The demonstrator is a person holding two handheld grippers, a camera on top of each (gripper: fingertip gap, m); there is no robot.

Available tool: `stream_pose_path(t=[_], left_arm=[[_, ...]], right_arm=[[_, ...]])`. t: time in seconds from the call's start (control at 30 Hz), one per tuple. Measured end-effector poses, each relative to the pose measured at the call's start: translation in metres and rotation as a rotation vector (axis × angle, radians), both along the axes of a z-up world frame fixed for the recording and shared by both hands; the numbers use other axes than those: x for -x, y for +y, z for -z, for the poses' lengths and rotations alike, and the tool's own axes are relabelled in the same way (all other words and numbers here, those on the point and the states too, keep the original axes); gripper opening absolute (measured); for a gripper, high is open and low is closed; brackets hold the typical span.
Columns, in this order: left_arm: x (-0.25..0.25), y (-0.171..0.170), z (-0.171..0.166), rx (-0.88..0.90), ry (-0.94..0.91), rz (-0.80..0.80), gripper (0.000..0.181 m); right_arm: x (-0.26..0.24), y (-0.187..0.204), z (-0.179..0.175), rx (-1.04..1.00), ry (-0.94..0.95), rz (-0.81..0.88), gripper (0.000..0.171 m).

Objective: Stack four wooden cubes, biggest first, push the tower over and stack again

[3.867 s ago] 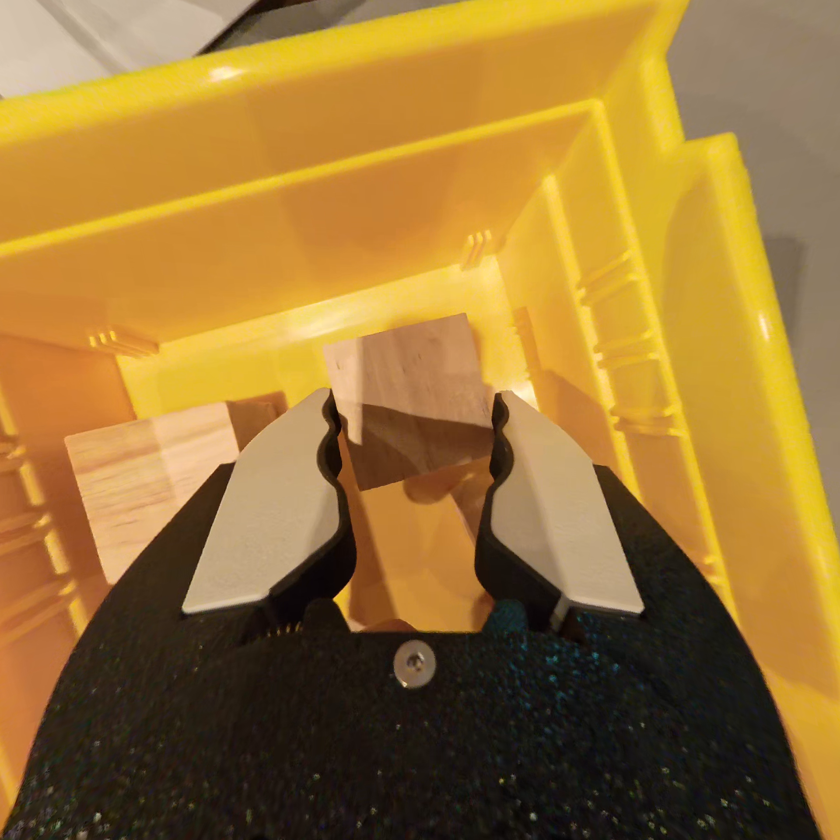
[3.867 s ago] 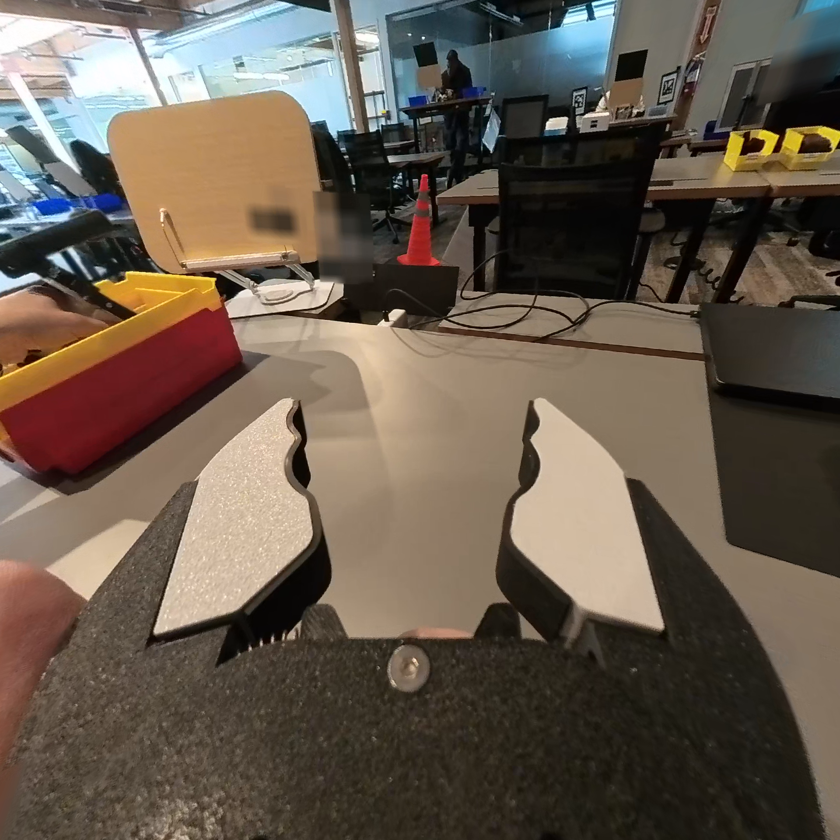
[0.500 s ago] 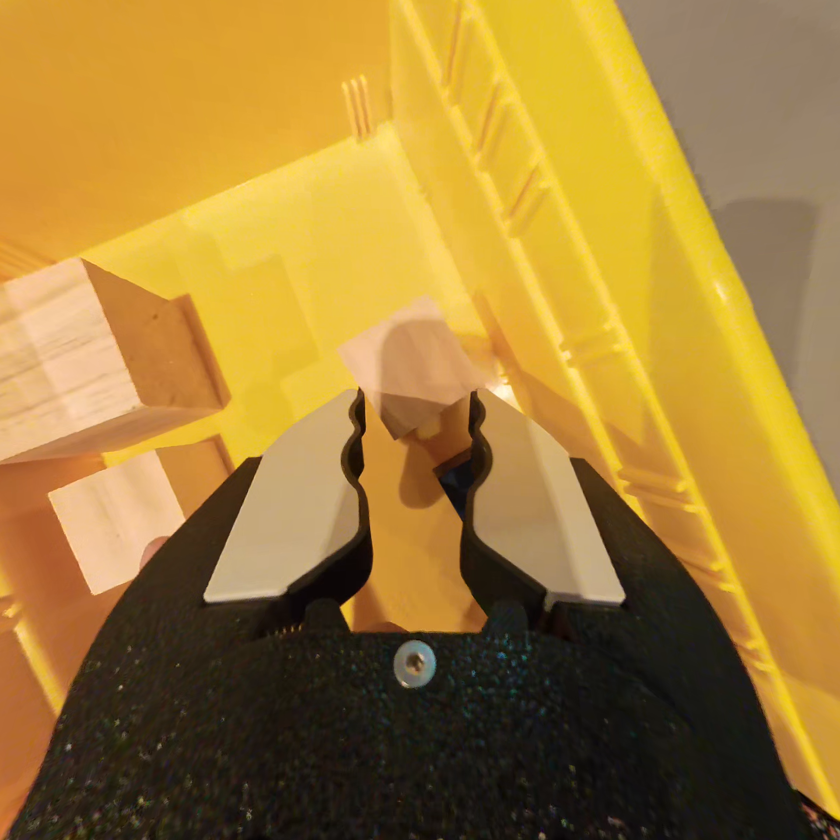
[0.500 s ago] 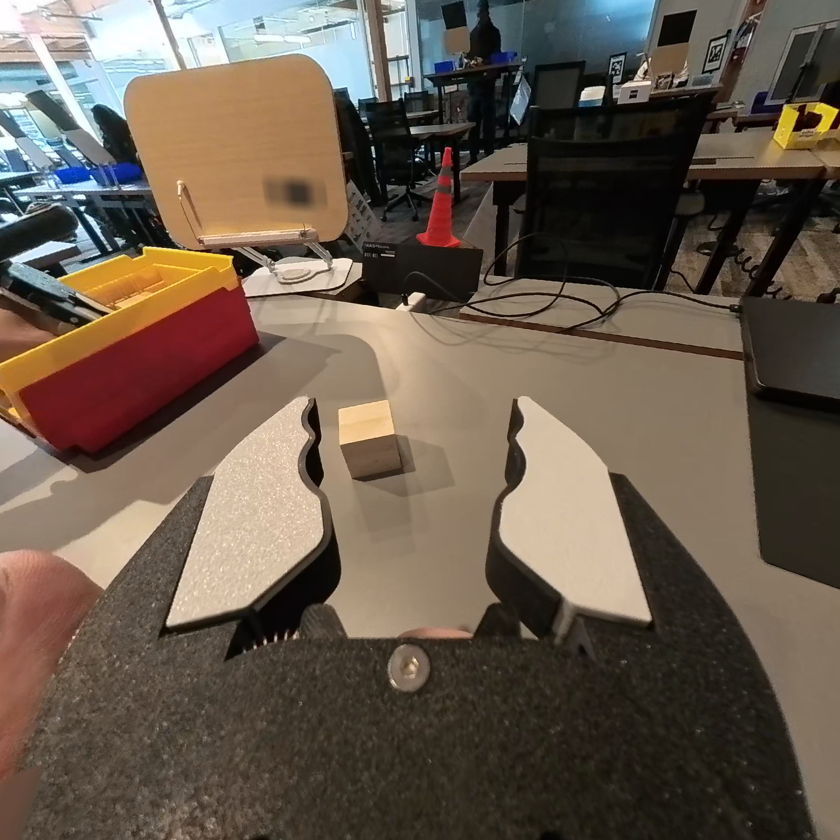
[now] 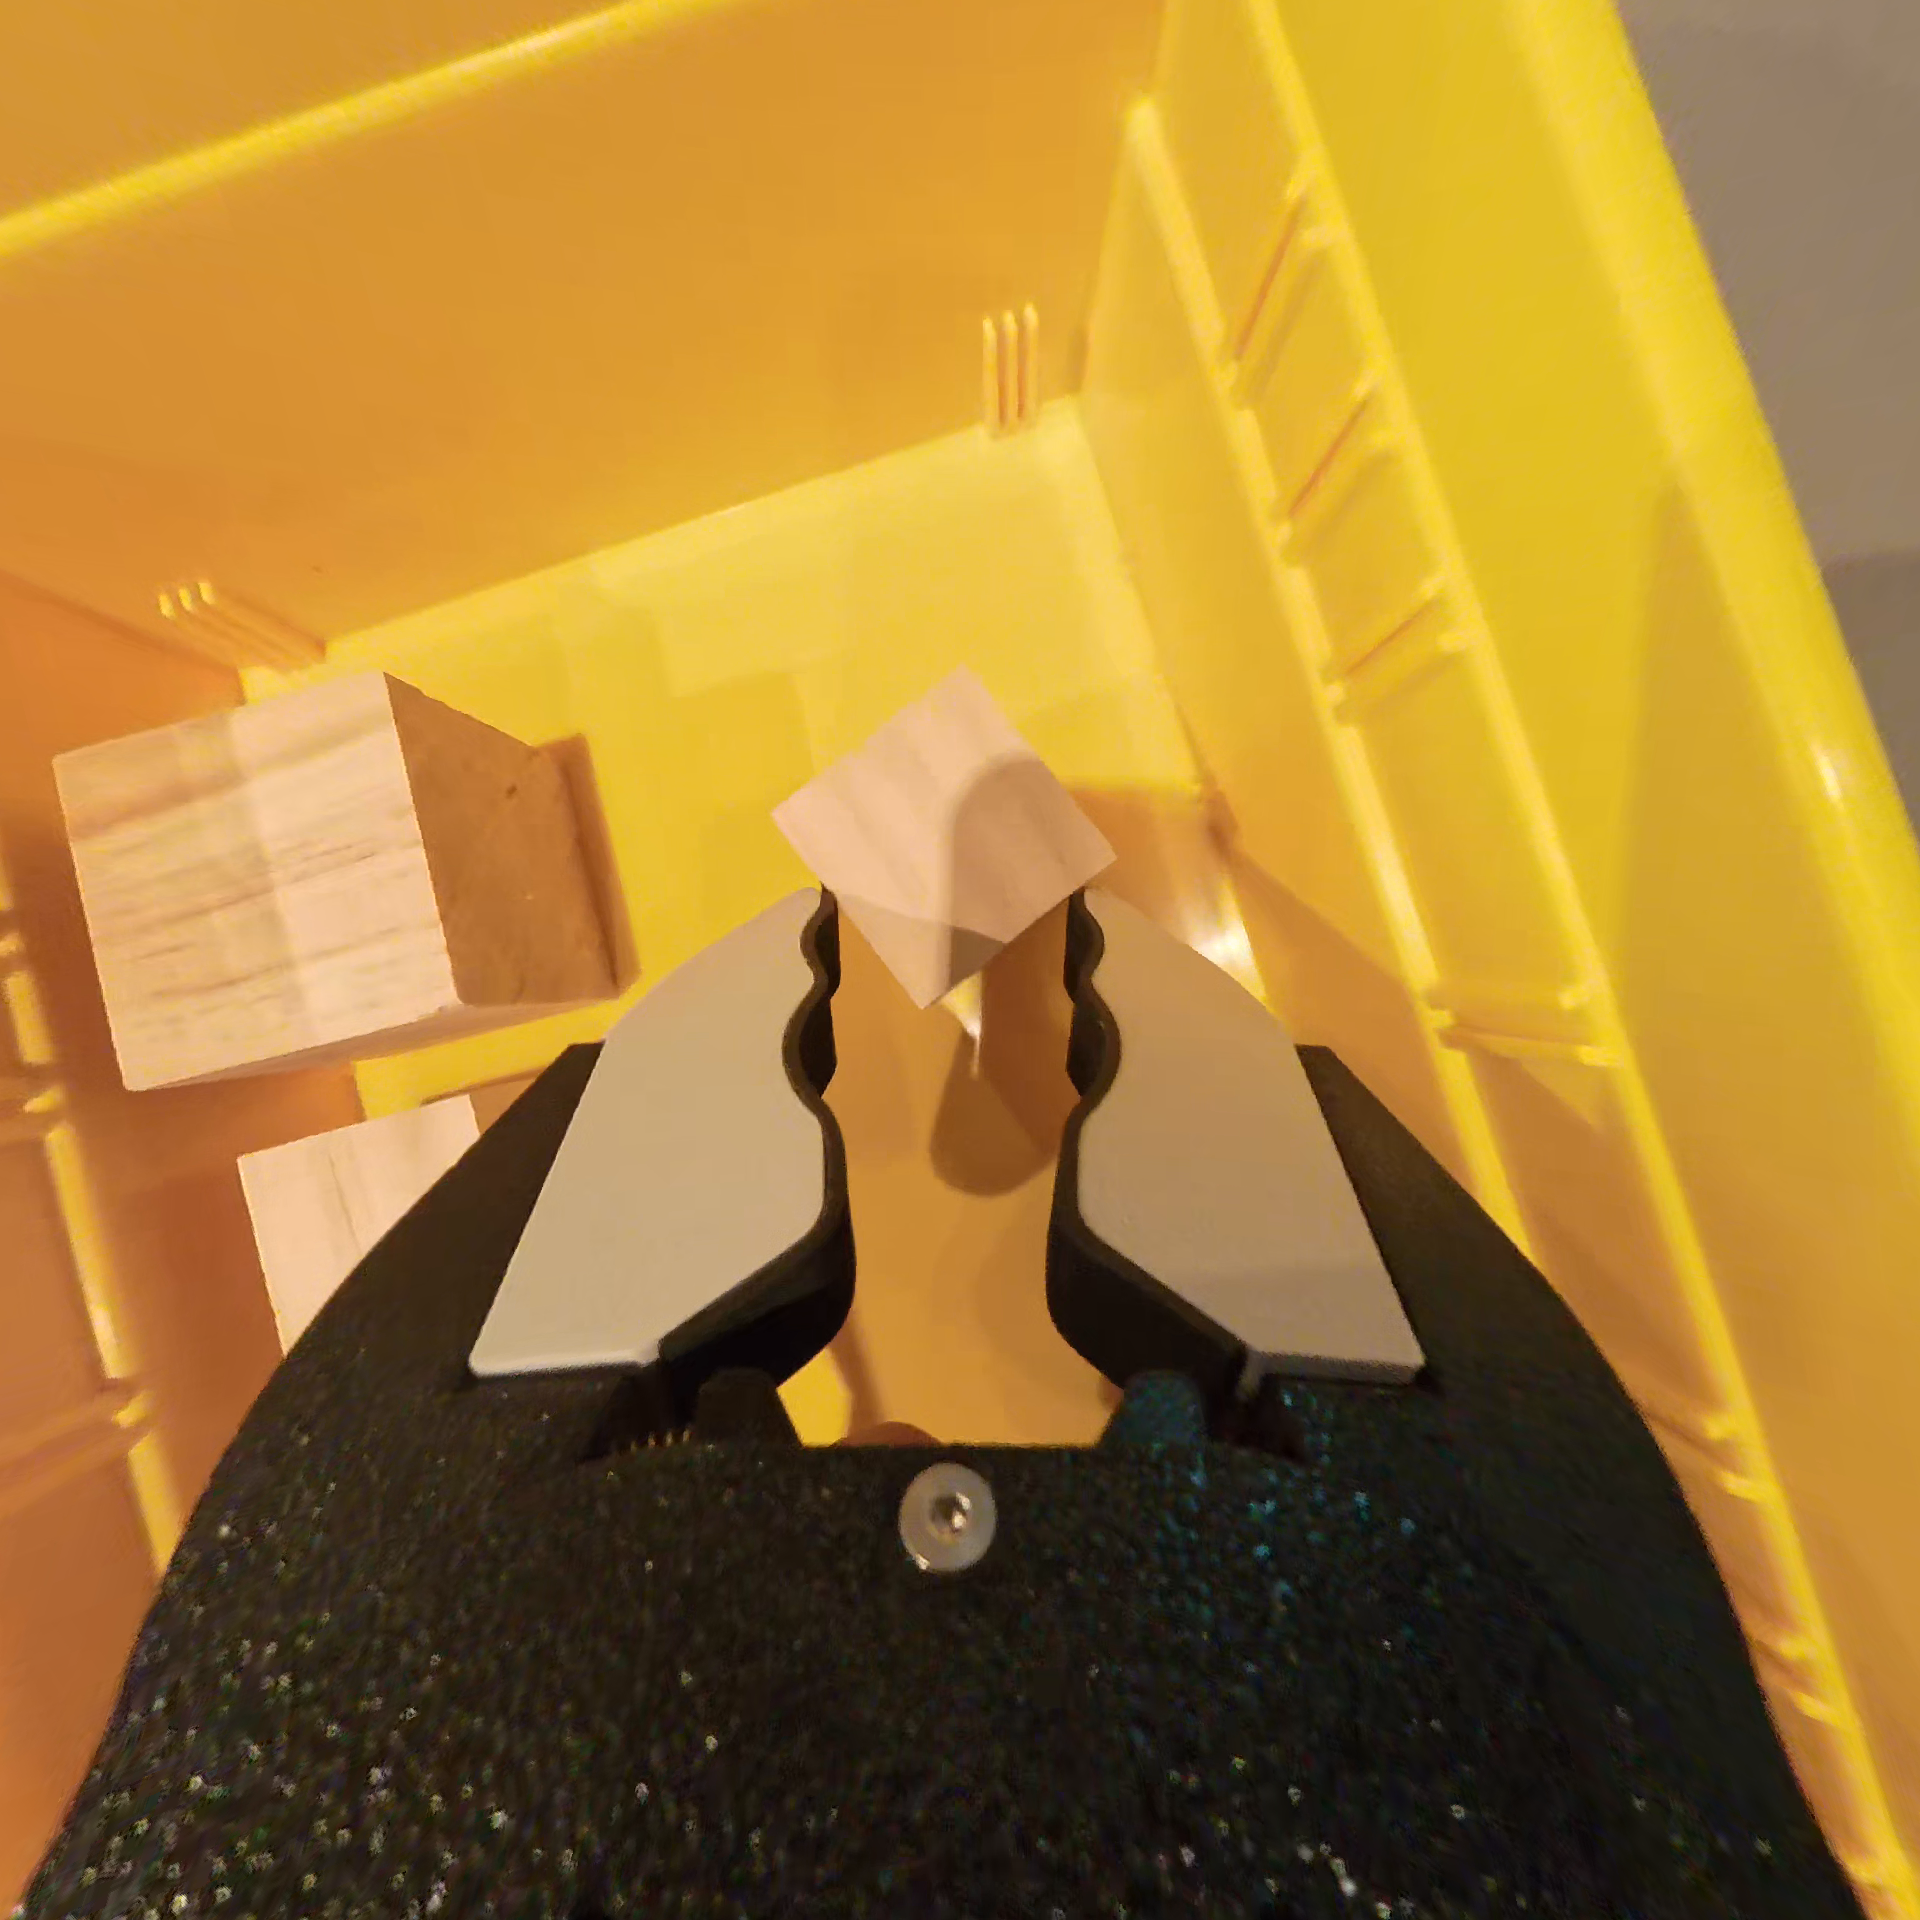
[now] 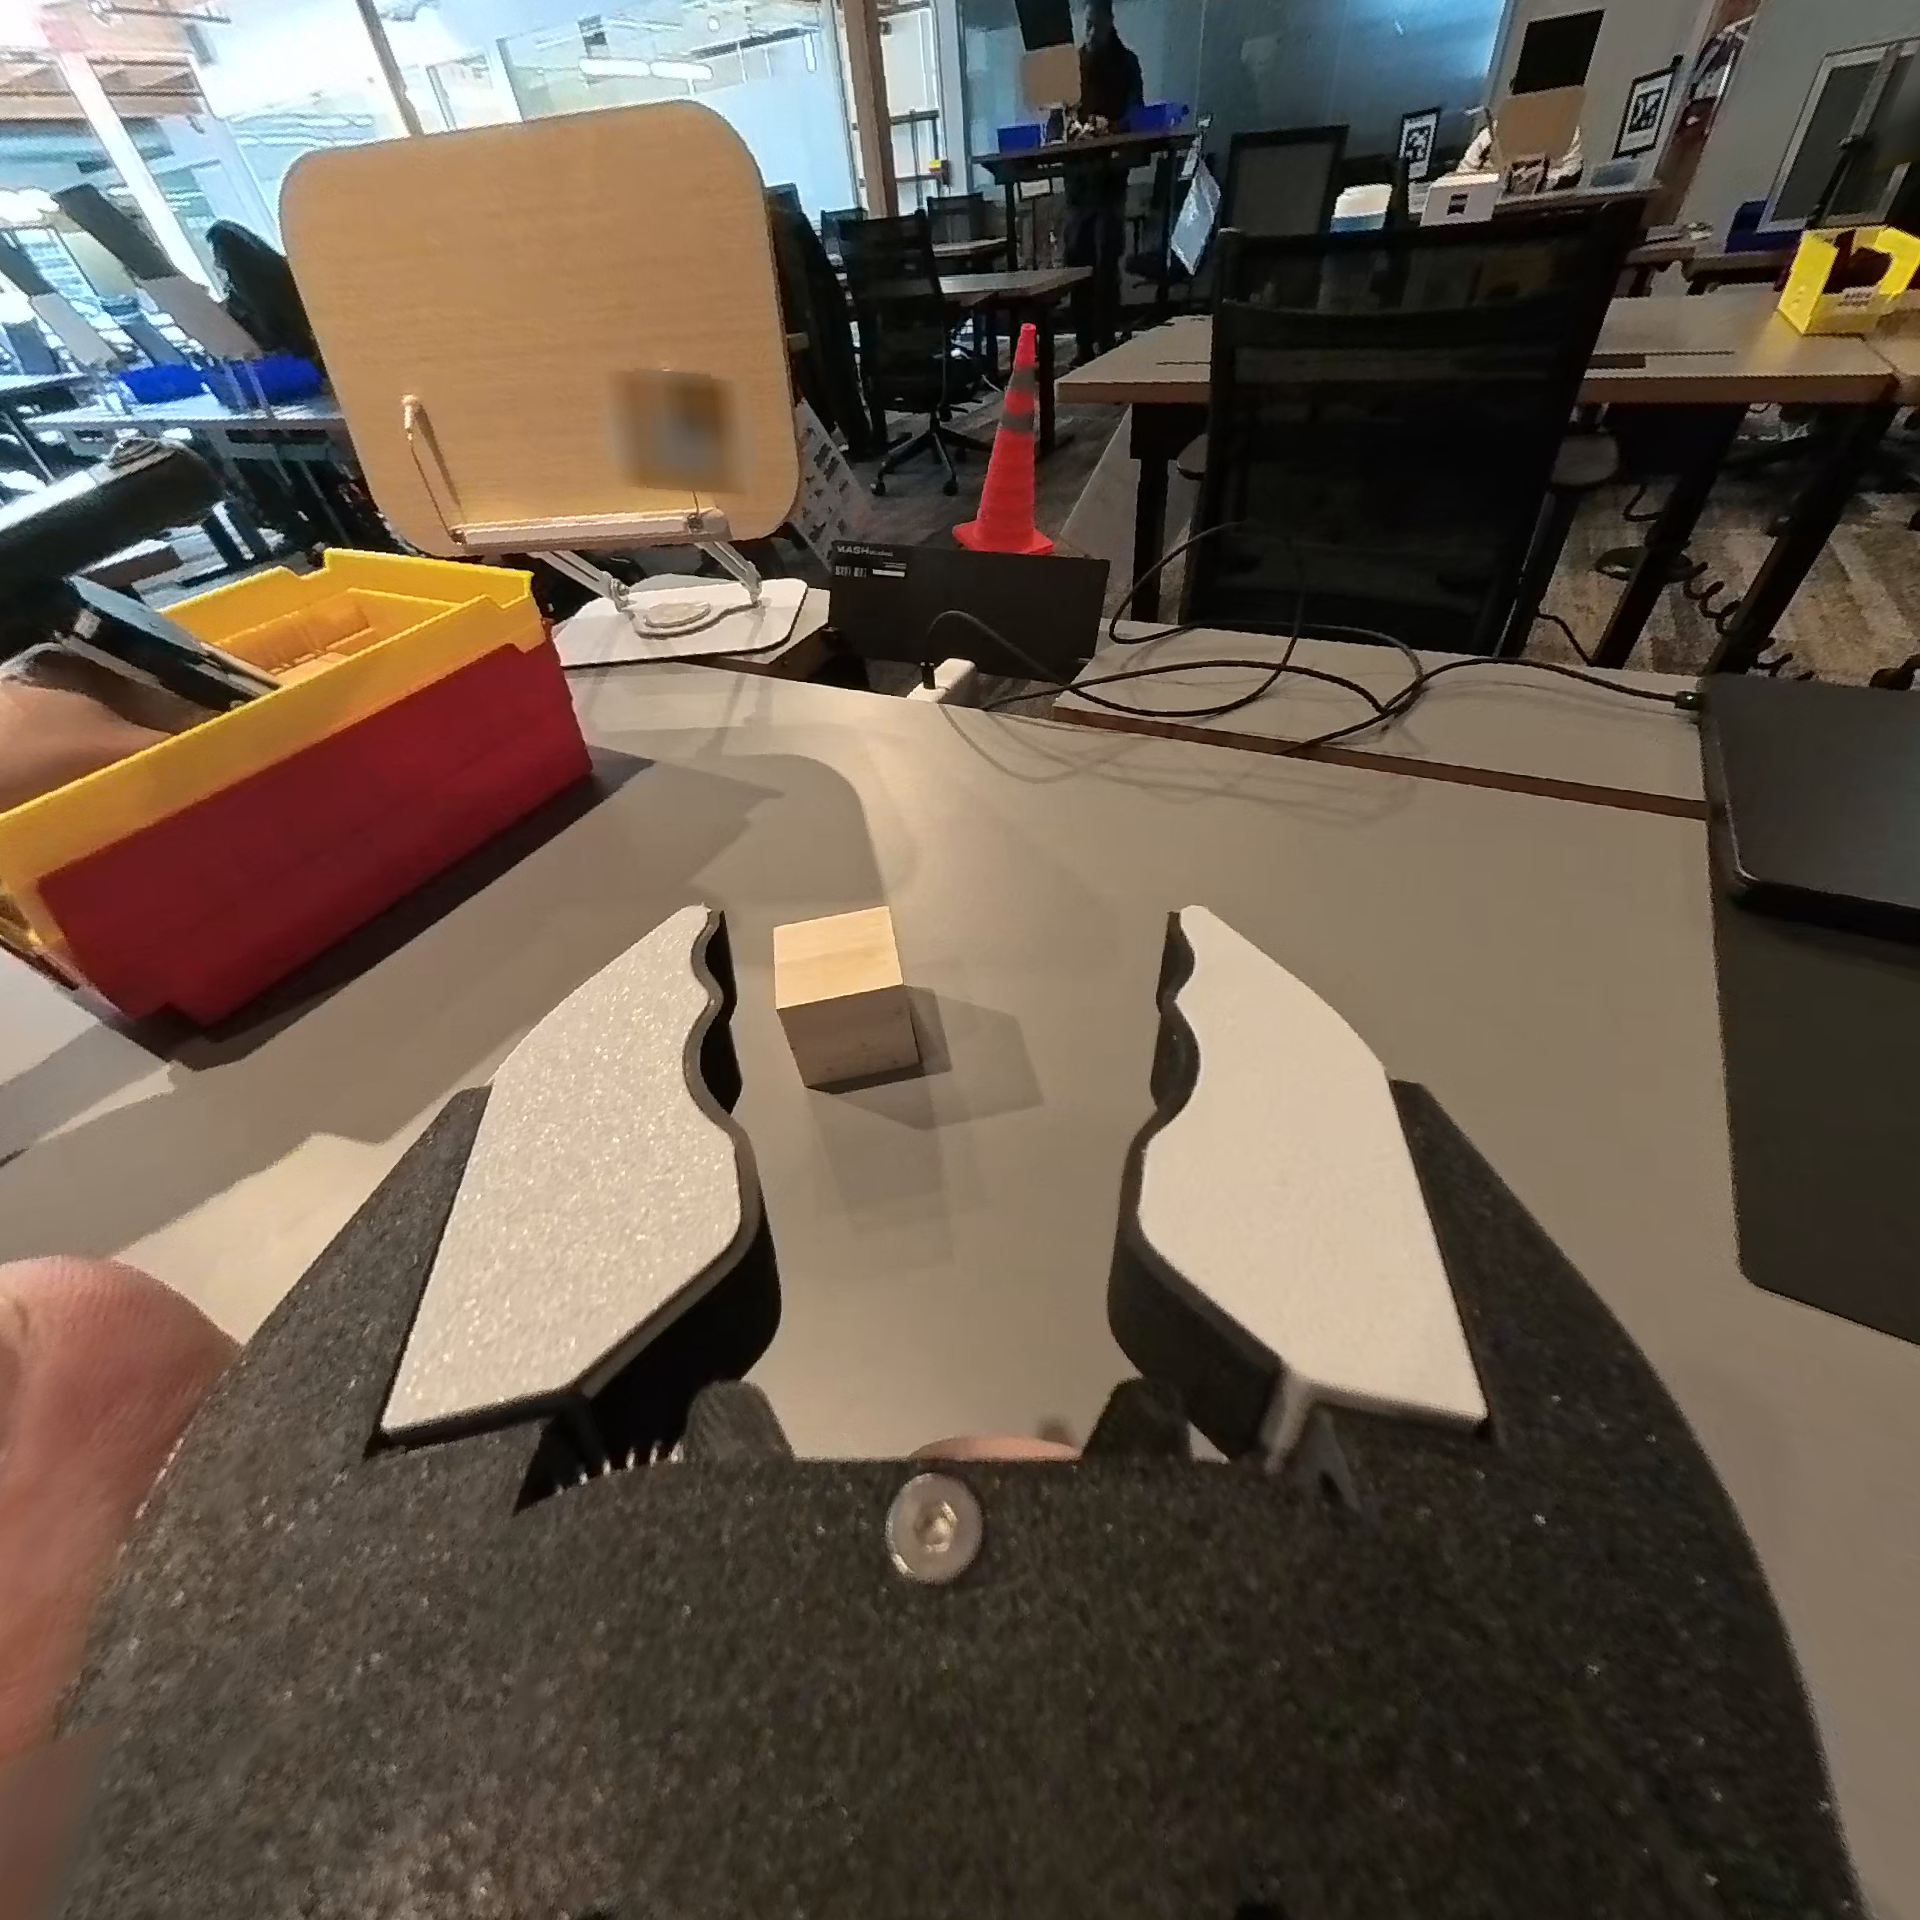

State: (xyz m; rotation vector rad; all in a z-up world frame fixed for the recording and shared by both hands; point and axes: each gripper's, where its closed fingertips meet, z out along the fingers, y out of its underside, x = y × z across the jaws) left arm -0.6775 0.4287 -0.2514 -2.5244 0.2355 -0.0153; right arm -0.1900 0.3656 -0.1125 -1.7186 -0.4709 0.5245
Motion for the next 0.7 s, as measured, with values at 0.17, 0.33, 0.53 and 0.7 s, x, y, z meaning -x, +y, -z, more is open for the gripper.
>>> stream_pose_path(t=[0.17,0.33,0.53,0.7], left_arm=[[-0.001,-0.001,-0.001,-0.016,-0.007,0.030,0.036],[0.000,-0.013,-0.002,0.000,0.042,0.164,0.038],[0.003,-0.011,-0.013,0.019,0.182,0.392,0.061],[0.002,-0.001,-0.007,0.132,0.298,0.618,0.072]], right_arm=[[-0.002,0.001,0.001,0.003,0.004,0.002,0.078],[-0.002,0.001,0.002,0.007,0.003,0.000,0.077],[0.004,0.001,0.007,0.017,-0.003,-0.017,0.077],[0.006,0.001,0.009,0.019,-0.011,-0.025,0.076]])
